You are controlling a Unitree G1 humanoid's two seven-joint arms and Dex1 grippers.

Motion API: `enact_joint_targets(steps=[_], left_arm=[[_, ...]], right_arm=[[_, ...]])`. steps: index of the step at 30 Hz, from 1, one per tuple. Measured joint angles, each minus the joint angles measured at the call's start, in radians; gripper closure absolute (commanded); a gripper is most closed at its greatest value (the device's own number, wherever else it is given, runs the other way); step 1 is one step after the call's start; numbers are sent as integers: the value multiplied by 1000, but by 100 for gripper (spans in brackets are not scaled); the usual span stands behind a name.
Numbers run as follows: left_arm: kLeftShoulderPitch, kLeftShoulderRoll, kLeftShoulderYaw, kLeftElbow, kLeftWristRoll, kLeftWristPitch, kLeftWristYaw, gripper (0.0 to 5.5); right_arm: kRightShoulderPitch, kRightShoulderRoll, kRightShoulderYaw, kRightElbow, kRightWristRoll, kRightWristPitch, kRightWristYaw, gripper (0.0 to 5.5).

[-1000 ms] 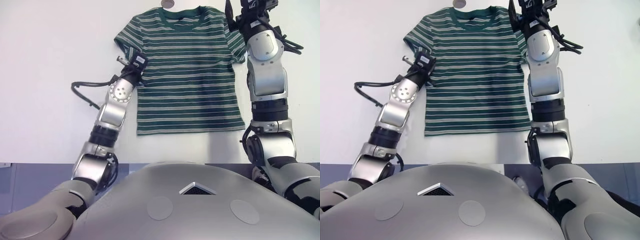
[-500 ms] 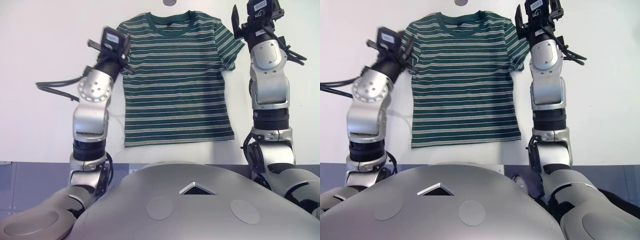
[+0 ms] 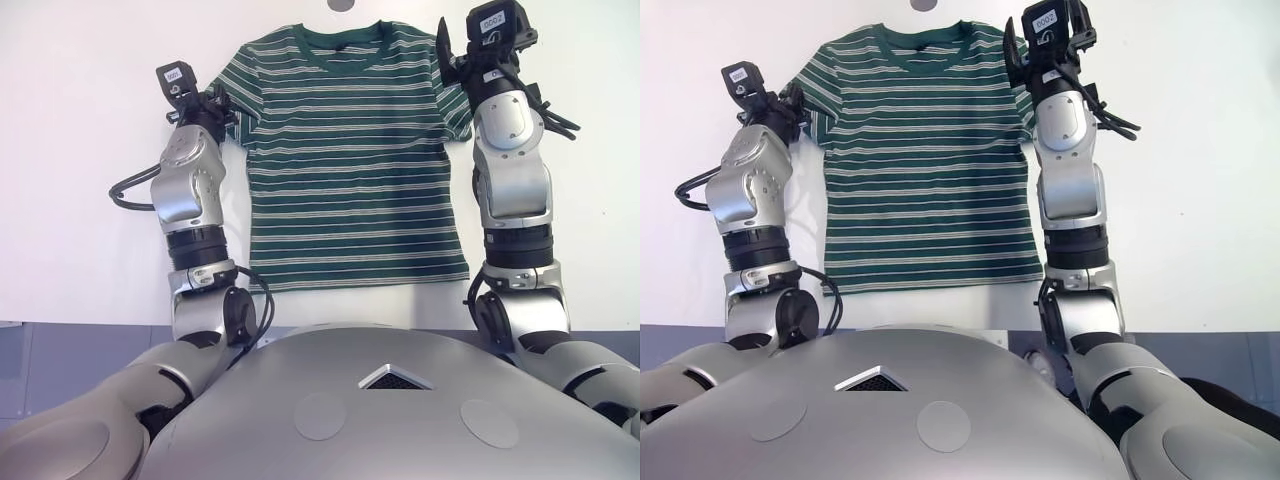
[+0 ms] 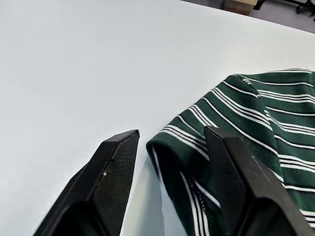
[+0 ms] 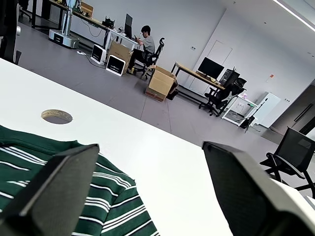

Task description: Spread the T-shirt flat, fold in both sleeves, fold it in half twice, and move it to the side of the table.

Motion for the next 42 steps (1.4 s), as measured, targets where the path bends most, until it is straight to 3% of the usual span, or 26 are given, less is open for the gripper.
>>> enact_joint_targets(steps=[5, 18, 31, 42], left_arm=[[-14, 4, -8, 96, 3, -52, 28, 332], [-24, -2, 25, 139, -38, -111, 57, 547], [-84, 51, -43, 77, -40, -149, 14, 547], [-85, -96, -227, -64, -44, -41, -4, 547]], right_arm=[[0, 2, -3, 0, 0, -10, -12, 158], [0, 7, 2, 8, -1, -29, -15, 158], [0, 9, 8, 15, -1, -37, -14, 158], [0, 18, 8, 17, -1, -38, -26, 158]])
